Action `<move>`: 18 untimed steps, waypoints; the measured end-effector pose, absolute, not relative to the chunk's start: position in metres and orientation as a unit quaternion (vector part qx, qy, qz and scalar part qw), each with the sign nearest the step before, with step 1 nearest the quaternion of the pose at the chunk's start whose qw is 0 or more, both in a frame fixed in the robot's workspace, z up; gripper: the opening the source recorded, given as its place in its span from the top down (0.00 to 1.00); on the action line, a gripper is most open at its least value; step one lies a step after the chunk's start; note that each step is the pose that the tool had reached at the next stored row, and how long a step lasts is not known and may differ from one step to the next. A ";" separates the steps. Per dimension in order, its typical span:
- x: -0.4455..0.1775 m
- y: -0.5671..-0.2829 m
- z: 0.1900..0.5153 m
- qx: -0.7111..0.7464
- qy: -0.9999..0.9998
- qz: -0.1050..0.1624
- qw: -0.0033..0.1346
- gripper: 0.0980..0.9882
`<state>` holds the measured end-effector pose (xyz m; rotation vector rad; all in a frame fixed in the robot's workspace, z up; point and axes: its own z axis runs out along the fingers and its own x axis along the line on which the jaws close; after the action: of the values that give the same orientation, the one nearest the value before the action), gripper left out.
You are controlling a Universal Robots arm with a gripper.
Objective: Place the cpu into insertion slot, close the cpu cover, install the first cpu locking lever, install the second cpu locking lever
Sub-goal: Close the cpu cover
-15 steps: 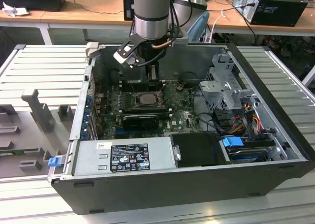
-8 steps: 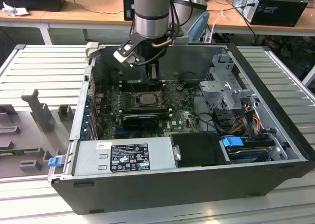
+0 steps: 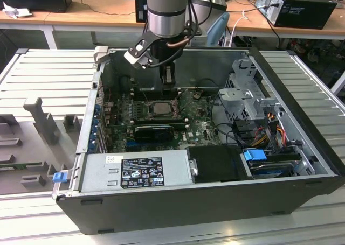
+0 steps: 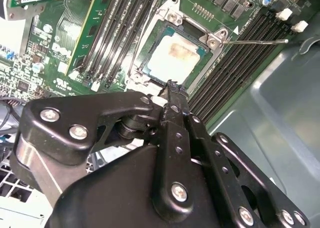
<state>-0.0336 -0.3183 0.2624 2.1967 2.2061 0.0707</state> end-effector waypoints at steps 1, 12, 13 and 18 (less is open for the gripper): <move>-0.033 -0.318 0.263 0.705 0.708 0.023 0.014 0.99; -0.027 -0.318 0.269 0.705 0.708 0.023 0.014 0.99; -0.023 -0.318 0.269 0.705 0.709 0.023 0.014 0.99; -0.012 -0.318 0.269 0.705 0.709 0.023 0.014 0.99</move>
<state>-0.0122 -0.3179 0.2693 2.1956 2.2072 0.0705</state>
